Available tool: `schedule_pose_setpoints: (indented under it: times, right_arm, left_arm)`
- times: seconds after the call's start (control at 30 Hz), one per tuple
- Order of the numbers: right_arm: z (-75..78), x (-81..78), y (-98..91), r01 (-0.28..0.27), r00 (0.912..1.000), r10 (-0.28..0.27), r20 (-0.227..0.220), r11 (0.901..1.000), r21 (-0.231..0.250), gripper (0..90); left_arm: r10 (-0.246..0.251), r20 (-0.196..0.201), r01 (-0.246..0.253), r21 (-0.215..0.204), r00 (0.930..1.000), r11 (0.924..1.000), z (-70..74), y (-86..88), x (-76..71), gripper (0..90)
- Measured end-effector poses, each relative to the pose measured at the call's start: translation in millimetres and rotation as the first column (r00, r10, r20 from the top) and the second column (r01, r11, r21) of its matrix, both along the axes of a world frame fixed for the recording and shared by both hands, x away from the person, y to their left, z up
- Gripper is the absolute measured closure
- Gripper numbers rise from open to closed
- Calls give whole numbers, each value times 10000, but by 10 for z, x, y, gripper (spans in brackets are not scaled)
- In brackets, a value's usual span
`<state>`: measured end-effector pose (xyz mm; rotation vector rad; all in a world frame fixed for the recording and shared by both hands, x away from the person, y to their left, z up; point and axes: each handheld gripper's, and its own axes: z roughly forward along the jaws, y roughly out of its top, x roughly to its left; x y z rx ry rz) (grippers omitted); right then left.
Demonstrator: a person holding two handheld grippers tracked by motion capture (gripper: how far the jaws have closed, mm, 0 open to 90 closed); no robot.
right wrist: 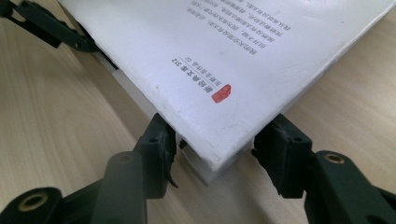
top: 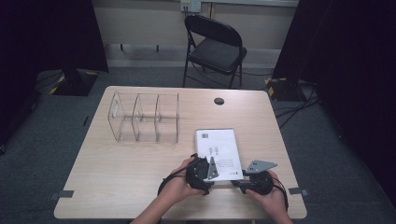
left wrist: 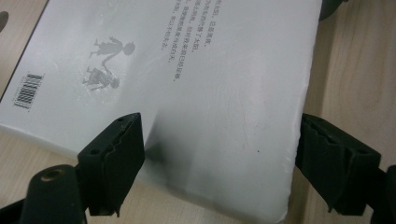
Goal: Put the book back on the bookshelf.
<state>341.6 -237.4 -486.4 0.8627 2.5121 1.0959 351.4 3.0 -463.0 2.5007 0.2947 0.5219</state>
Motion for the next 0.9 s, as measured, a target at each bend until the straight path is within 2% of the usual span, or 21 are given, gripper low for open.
schedule_pose_setpoints:
  times: [0.03, 0.07, 0.13, 0.2, 0.23, 0.27, 0.33, 0.37, 0.4, 0.43, 0.57, 0.63, 0.67, 0.7, 0.9]
  right_arm:
    - [21, -8, -7, -57, 9999, 56, 83, 9999, 87, 552]
    - [76, -32, -42, -126, 9997, 113, 204, 9978, 651, 665]
    - [93, -35, -48, -122, 9998, 109, 182, 9974, 707, 666]
    - [106, -36, -29, -156, 9995, 143, 264, 9986, 506, 664]
    - [109, -40, -28, -156, 9995, 142, 282, 9986, 515, 664]
    - [124, -35, -34, -162, 9994, 142, 300, 9977, 664, 663]
    - [137, -38, -29, -116, 9994, 91, 341, 9972, 738, 664]
    - [164, -43, -14, -101, 9988, 64, 476, 9970, 761, 663]
    - [164, -43, -14, -101, 9988, 64, 476, 9970, 761, 663]
    - [185, -43, -6, -127, 9984, 87, 560, 9974, 713, 663]
    - [189, -40, -6, -176, 9982, 135, 576, 9973, 714, 663]
    - [191, -39, -6, -171, 9983, 128, 571, 9971, 739, 663]
    - [192, -38, -4, -142, 9982, 97, 584, 9969, 772, 663]
    - [200, -38, -3, -149, 9981, 103, 601, 9969, 767, 663]
    - [219, -39, 9, -116, 9981, 66, 615, 9966, 813, 663]
  left_arm:
    - [-3, -70, 2, -28, 10000, 10000, 9, -2, 8, 174]
    - [60, -293, -64, -154, 9996, 9999, 27, 10, 20, 170]
    - [25, -369, -36, -299, 9993, 9995, 25, 19, 30, 165]
    - [-23, -322, 18, -150, 9995, 9999, 35, 31, 27, 162]
    - [-17, -304, 10, -222, 9995, 9998, 45, 29, 31, 177]
    - [-18, -341, -2, -576, 9994, 9983, 62, 15, 17, 184]
    - [-190, -296, 170, -674, 9994, 9976, 71, -5, -1, 189]
    - [-396, 103, 399, -269, 9992, 9988, 72, -71, -34, 160]
    - [-396, 103, 399, -269, 9992, 9988, 72, -71, -34, 154]
    - [-88, 250, 101, -516, 9996, 9986, 52, -139, -62, 157]
    - [-42, 312, 57, -465, 9995, 9989, 63, -181, -26, 150]
    - [36, 239, -18, -734, 9997, 9973, 49, -206, -5, 121]
    - [76, 362, -48, -775, 9993, 9970, 38, -217, -1, 114]
    - [59, 621, -18, -663, 9981, 9978, 19, -236, 16, 106]
    - [280, 765, -238, -554, 9967, 9982, -14, -295, 55, 23]
